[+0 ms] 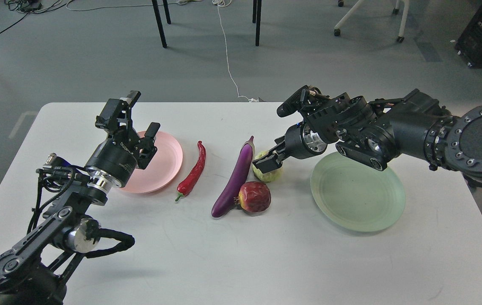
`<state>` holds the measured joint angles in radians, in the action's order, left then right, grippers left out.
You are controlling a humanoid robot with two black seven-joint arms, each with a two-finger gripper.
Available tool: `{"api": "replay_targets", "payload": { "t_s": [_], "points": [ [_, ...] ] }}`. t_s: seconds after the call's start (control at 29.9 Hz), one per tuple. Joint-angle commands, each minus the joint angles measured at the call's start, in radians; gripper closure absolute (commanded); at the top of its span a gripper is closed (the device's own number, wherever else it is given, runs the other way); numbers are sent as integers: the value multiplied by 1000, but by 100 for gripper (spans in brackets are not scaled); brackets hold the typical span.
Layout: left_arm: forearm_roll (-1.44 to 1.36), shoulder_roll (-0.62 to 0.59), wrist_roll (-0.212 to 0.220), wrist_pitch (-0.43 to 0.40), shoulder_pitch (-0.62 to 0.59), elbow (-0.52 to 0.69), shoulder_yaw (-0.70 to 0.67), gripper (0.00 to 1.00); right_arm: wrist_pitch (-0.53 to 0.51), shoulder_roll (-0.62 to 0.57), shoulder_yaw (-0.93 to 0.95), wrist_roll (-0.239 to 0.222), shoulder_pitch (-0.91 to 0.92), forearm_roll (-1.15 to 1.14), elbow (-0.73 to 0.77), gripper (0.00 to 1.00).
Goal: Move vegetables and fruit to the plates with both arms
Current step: 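Move the right gripper over the green fig and grasp it, then carry the fig onto the pale green plate and release it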
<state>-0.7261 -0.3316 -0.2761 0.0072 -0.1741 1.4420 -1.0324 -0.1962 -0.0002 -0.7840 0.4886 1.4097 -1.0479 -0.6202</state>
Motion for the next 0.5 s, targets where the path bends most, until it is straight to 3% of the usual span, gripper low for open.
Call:
{"api": "replay_targets", "payload": {
  "t_s": [0.0,0.17,0.27,0.37,0.4,0.47],
  "points": [
    [1,0,0,-1,-1,0,0,2,38,0,-1,0,-23,2,7,4],
    [-1,2,0,-1,1,0,2,2,58,0,-24,0,-38,3,7,13],
    [-1,2,0,-1,1,0,2,2,60,0,-54,0,-43,5,7,29],
    [-1,2,0,1,1,0,2,2,58,0,-54,0,-46,5,7,57],
    [-1,2,0,1,1,0,2,2,58,0,-52,0,-46,5,7,62],
    [-1,2,0,-1,1,0,0,2,58,0,-51,0,-40,5,5,62]
  ]
}}
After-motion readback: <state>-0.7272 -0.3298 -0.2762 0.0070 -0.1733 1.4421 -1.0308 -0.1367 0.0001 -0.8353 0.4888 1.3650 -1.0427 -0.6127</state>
